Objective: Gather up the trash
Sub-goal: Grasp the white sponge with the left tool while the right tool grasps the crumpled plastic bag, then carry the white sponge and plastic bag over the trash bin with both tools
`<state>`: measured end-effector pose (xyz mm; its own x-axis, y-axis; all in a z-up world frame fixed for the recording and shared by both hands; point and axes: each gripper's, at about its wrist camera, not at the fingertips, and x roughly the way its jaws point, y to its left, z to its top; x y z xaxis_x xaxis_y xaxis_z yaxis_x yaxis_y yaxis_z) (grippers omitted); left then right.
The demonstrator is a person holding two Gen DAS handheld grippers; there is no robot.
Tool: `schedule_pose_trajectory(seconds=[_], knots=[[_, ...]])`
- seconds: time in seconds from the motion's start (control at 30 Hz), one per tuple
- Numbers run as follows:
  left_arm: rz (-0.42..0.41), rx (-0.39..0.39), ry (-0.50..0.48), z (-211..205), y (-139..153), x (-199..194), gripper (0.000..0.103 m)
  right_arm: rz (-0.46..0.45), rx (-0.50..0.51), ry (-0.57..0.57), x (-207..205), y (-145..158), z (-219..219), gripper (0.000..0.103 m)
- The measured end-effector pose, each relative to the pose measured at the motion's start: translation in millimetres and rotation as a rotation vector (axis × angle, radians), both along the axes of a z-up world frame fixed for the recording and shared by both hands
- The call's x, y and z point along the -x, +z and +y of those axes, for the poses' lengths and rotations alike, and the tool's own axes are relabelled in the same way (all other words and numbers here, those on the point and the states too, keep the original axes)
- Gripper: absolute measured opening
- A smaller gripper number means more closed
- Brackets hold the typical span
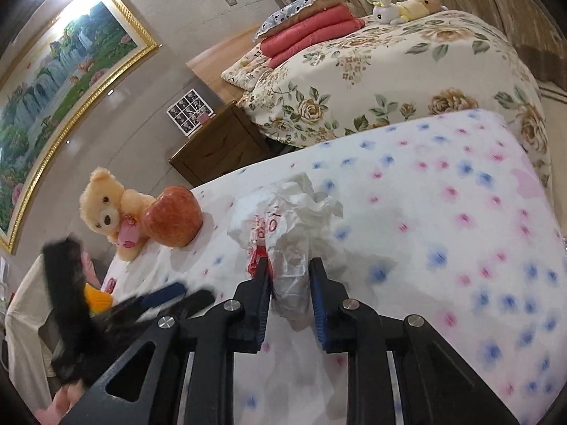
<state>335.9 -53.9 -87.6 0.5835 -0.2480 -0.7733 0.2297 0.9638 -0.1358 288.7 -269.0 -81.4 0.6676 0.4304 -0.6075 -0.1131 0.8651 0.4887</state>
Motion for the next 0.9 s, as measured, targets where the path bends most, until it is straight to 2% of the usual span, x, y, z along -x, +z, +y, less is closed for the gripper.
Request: schedule_pose_trajectory(seconds=[0.2,0.3,0.33,0.37,0.4,0.43,0.5,0.6,0.9], knots=[[-0.029,0.010,-0.037,-22.3,4.0,-26.9,0.070,-0.007,-0.041,-0.049,41.0,0.3,-24.7,0.021],[-0.054,-0.020,-0.059,-37.8,6.4,-34.0,0.069,0.001,-0.070,-0.073,59.4,-5.1,-34.9,0.021],[-0.063,-0.024,-0.072,-42.2,7.0,-35.0,0.060,0.008,-0.080,-0.077,66.4,-8.3,-37.4,0.021],[-0.067,-0.023,-0.094,-46.8,6.8,-36.5,0.039,0.013,-0.090,-0.081,69.7,-9.5,-39.4,0.021],[-0.061,-0.016,-0.116,-49.7,5.8,-37.3,0.032,0.014,-0.102,-0.090,74.7,-10.5,-41.5,0.021],[-0.069,-0.037,-0.116,-53.4,5.6,-36.2,0.032,0.010,-0.105,-0.095,77.0,-9.7,-41.8,0.021],[-0.086,-0.041,-0.126,-54.4,8.2,-31.0,0.020,-0.001,-0.100,-0.103,81.8,-7.2,-44.0,0.021],[-0.068,-0.013,-0.125,-51.0,9.8,-16.5,0.020,-0.003,-0.098,-0.110,86.7,-6.3,-46.6,0.021],[-0.088,0.056,-0.095,-34.1,26.5,79.6,0.020,-0.019,-0.098,-0.119,114.3,0.2,-55.1,0.021]])
